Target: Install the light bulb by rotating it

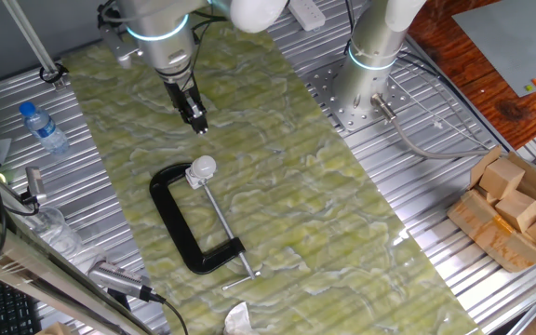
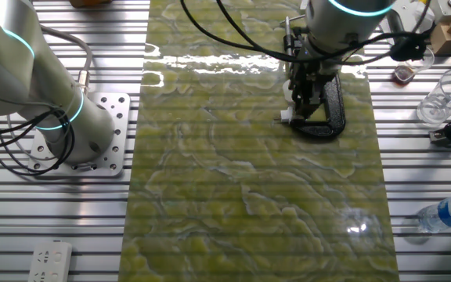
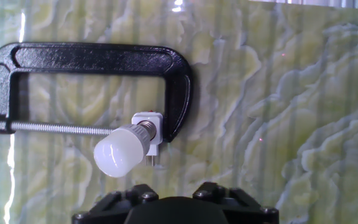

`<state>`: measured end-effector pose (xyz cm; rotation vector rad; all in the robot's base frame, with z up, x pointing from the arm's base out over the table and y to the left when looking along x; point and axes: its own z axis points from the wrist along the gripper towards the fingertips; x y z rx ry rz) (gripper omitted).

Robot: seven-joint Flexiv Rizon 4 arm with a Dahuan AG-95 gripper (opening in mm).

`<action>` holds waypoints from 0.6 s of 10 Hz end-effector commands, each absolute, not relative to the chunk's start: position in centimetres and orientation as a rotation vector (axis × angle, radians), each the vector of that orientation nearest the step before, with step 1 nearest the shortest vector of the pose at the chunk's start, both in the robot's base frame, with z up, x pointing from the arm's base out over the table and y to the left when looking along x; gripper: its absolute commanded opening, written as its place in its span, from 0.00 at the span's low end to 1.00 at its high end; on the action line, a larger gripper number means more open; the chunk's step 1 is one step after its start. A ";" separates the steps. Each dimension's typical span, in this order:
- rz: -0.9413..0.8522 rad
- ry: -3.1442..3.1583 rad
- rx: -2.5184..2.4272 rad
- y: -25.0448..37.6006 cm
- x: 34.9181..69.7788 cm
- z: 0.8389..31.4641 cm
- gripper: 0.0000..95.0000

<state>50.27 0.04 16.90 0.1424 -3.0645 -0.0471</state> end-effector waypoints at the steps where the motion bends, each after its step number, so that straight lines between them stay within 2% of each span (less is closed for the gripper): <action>1: -0.040 -3.065 0.143 0.0 50.0 17.0 0.00; 6: -0.026 -3.065 0.125 0.0 50.0 17.0 0.00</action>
